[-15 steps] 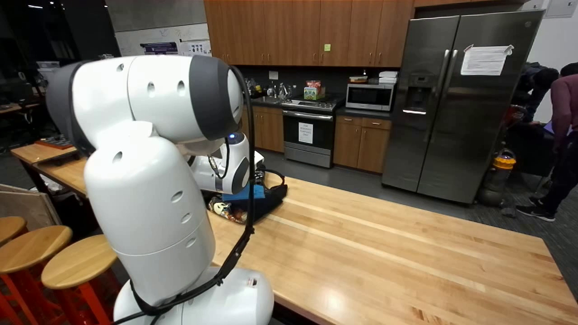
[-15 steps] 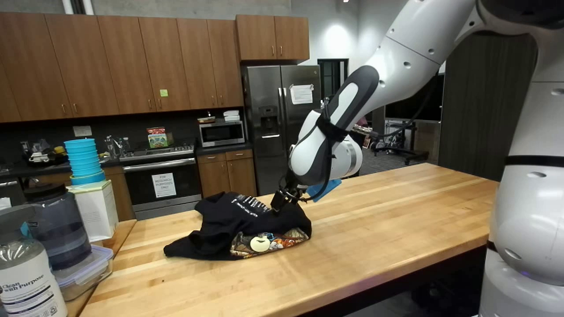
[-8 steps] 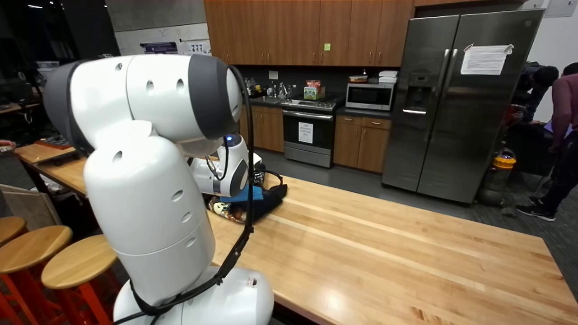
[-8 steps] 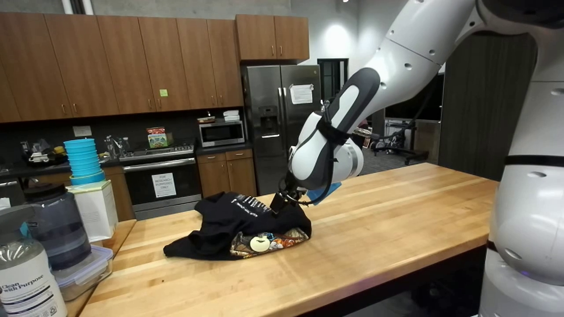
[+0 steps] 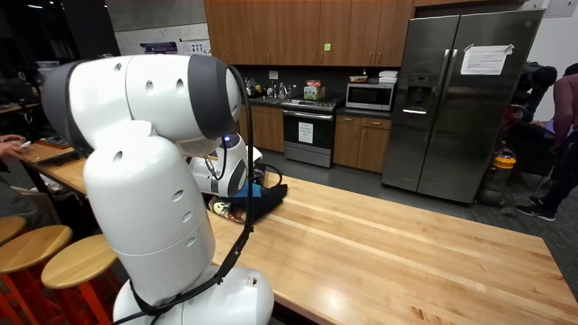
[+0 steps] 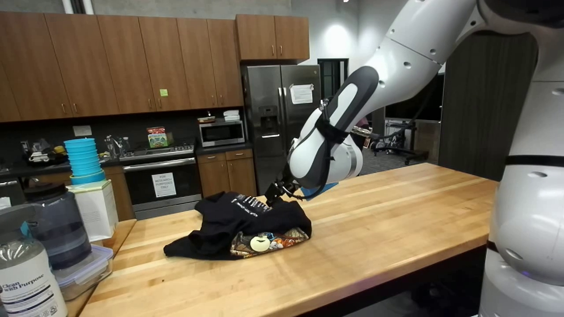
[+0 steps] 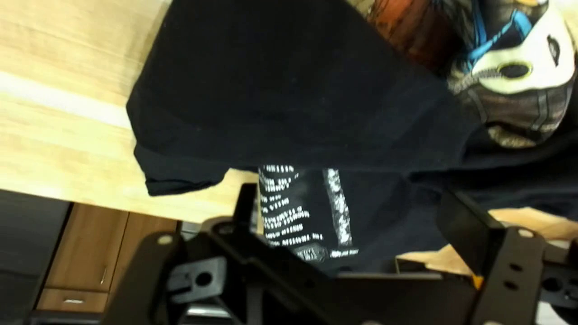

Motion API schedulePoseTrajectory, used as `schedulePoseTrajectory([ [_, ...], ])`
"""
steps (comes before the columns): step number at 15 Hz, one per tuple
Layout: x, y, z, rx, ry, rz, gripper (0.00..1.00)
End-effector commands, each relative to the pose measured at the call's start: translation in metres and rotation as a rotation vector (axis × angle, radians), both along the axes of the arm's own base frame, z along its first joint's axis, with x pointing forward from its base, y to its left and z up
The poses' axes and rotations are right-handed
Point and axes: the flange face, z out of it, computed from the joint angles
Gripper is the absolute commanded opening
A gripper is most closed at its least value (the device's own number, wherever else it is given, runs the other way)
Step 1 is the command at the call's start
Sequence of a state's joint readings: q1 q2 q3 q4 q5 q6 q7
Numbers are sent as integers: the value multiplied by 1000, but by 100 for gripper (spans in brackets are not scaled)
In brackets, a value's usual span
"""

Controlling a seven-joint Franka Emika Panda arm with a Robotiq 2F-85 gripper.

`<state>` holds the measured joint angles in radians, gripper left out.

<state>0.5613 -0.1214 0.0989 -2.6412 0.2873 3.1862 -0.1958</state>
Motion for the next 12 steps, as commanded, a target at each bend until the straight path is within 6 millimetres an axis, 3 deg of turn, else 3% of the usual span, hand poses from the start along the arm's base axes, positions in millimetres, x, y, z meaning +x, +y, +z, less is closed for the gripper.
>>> schedulePoseTrajectory([
  [1,-3,-13,22,125,-74,-133,100],
  [5,17,-51,14,192,-27,-338,100],
  [9,23,-89,-3,206,43,-488,100],
  [12,18,-84,-7,194,86,-486,100],
])
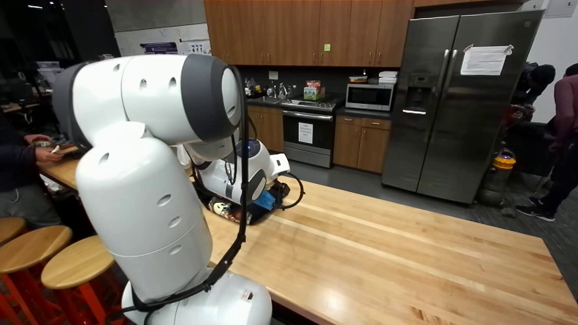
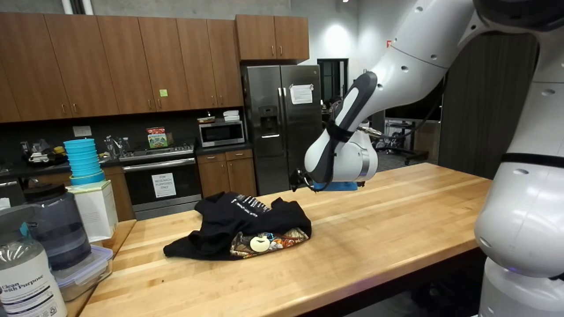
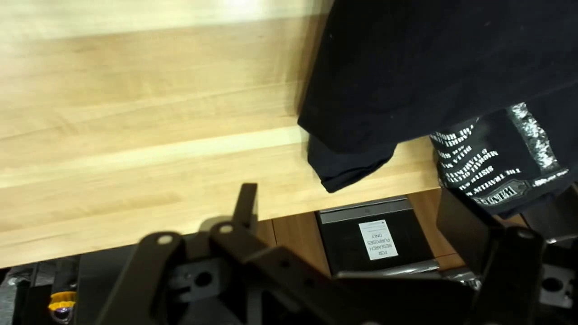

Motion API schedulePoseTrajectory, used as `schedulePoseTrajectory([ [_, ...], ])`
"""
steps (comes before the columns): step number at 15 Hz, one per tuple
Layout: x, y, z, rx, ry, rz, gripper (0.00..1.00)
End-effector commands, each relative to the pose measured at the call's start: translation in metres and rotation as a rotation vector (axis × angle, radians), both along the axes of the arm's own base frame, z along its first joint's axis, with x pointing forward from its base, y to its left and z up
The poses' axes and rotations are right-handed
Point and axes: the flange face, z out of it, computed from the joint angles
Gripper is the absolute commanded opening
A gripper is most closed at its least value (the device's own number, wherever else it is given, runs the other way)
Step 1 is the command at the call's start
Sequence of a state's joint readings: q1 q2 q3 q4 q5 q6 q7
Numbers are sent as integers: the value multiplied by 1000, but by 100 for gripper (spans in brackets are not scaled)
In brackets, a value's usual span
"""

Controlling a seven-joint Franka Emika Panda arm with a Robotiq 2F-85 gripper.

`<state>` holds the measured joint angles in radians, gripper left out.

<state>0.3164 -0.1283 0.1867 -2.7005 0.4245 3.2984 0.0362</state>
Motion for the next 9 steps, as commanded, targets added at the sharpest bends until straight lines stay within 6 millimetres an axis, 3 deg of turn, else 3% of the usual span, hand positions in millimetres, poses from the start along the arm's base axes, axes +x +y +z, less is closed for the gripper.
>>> schedulePoseTrajectory([
  [1,-14,19,5,33,66,16,100],
  [5,-26,56,15,93,162,78,100],
  [9,-20,52,14,166,230,17,100],
])
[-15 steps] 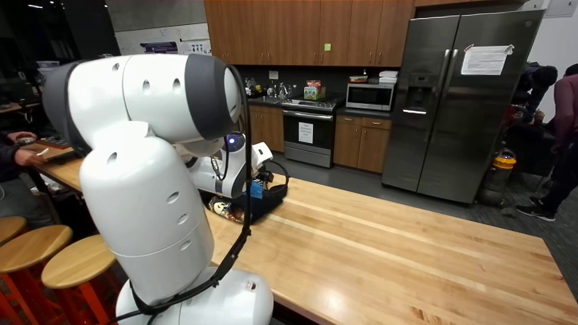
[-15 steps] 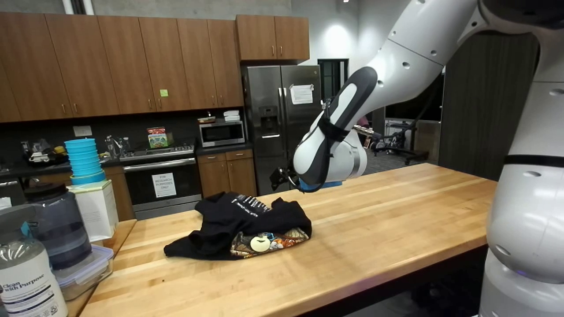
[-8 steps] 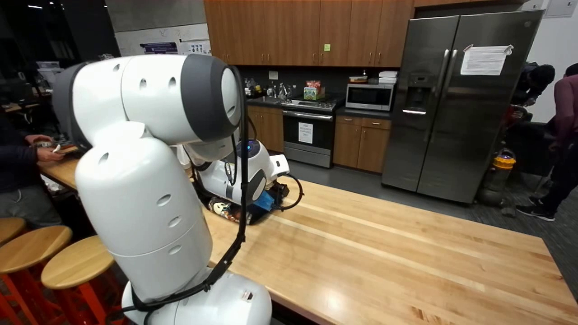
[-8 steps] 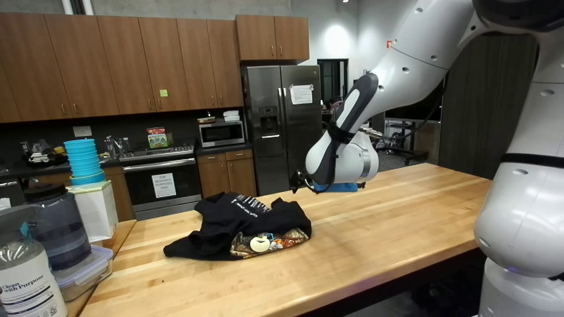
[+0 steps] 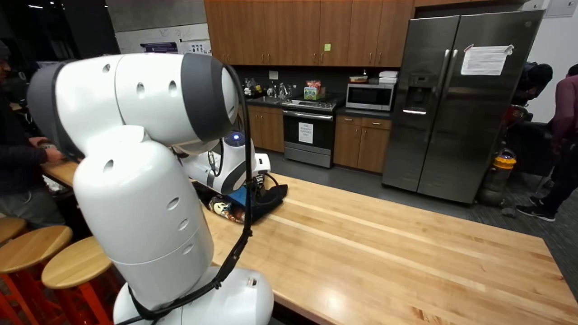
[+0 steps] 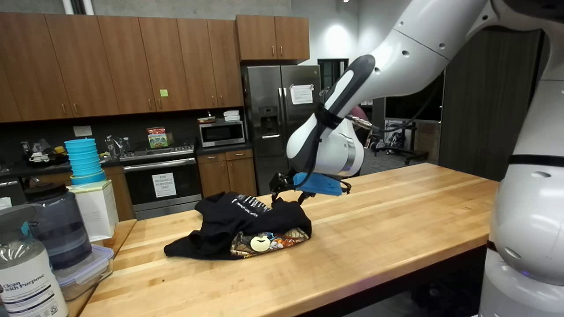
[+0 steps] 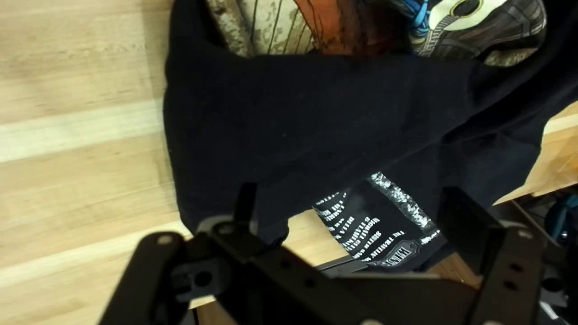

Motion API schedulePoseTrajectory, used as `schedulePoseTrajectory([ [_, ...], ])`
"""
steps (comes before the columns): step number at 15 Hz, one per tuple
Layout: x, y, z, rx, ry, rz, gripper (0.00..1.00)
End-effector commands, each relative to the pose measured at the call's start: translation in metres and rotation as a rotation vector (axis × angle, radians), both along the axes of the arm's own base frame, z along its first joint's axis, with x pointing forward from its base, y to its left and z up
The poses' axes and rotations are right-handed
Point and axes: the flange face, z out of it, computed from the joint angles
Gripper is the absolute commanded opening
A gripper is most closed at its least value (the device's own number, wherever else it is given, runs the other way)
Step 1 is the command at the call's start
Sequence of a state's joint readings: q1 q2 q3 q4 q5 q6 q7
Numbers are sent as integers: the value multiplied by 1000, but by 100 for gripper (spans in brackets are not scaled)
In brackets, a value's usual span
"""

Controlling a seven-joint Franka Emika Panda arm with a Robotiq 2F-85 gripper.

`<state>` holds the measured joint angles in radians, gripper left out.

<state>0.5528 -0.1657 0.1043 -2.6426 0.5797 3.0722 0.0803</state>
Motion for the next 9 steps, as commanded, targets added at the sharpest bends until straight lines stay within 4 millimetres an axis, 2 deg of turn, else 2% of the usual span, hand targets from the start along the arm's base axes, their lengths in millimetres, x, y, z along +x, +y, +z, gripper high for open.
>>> schedulePoseTrajectory([
  [1,8,-17,7,55,35,-64,100],
  [4,15,-30,6,81,50,-120,100],
  [9,29,-34,-6,84,105,-146,100],
])
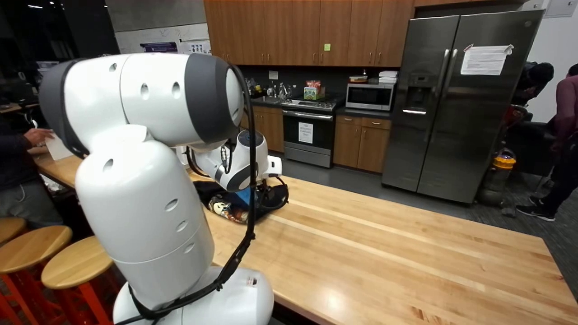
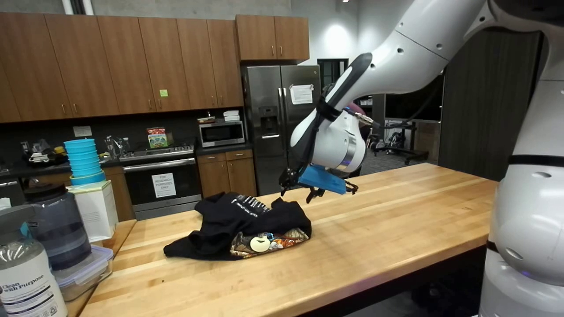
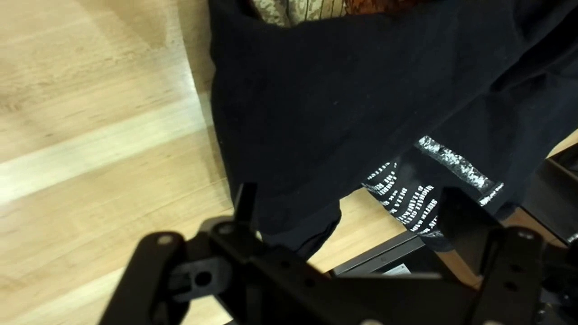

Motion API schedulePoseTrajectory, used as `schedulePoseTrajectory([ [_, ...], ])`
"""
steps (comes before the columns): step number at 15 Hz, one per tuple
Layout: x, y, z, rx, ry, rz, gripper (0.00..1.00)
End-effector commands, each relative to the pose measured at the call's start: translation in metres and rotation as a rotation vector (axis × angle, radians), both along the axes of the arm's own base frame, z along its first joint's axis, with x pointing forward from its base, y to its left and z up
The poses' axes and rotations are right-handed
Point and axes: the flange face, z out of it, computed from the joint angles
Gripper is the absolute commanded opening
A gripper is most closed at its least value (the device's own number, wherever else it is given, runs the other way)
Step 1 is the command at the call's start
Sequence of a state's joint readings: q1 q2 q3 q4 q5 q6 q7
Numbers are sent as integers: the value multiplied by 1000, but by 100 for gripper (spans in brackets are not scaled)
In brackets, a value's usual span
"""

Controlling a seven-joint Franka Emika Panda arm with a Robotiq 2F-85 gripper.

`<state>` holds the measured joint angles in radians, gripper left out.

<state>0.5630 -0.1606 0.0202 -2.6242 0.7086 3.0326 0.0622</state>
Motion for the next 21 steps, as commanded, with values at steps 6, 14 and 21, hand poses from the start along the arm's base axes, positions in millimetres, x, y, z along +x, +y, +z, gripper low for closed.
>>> schedulePoseTrajectory([
  [6,28,1,-24,-8,90,-14,100],
  [14,47,1,-45,-21,141,-31,100],
  [21,66,10,-59,-13,213,-19,100],
])
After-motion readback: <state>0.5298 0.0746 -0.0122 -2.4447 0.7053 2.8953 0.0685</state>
